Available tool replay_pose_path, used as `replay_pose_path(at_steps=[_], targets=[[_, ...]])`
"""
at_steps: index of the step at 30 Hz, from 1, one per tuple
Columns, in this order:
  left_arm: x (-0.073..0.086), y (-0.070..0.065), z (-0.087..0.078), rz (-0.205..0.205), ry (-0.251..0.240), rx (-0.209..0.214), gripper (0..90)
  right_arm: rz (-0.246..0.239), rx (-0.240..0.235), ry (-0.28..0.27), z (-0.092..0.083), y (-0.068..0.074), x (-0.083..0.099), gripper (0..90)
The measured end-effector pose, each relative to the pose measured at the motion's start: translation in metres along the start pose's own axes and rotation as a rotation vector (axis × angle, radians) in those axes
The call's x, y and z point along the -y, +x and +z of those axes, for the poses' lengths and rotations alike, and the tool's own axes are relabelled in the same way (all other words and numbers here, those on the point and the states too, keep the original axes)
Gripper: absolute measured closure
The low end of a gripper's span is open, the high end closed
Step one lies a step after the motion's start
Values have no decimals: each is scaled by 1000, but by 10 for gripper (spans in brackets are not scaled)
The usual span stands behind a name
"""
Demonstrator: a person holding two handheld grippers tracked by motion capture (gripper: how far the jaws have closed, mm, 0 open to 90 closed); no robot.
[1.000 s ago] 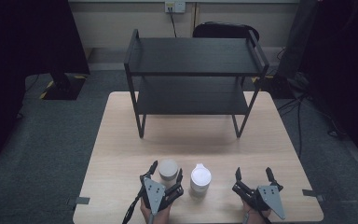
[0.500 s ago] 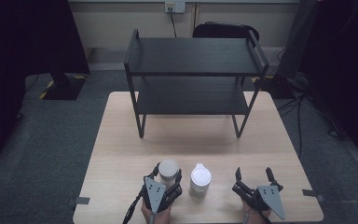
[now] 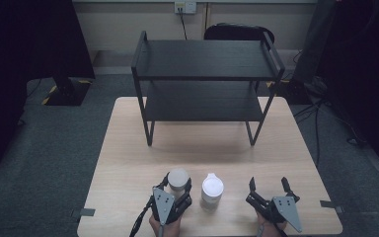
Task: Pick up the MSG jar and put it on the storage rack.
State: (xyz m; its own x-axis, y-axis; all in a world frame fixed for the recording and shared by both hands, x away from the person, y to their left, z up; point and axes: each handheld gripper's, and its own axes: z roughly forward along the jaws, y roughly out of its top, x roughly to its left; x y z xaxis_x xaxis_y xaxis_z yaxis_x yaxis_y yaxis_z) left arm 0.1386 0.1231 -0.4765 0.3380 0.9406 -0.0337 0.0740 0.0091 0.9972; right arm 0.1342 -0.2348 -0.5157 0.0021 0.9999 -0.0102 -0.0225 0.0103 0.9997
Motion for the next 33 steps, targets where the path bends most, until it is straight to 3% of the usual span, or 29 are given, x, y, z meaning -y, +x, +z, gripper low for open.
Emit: replay_pose_path(at_steps=[23,33], targets=[[-7,3,-2,19,-15,22,341,0,0,0,0,0,0,0],[-17,15,-4,16,-21,76,342,1,0,0,0,0,0,0]])
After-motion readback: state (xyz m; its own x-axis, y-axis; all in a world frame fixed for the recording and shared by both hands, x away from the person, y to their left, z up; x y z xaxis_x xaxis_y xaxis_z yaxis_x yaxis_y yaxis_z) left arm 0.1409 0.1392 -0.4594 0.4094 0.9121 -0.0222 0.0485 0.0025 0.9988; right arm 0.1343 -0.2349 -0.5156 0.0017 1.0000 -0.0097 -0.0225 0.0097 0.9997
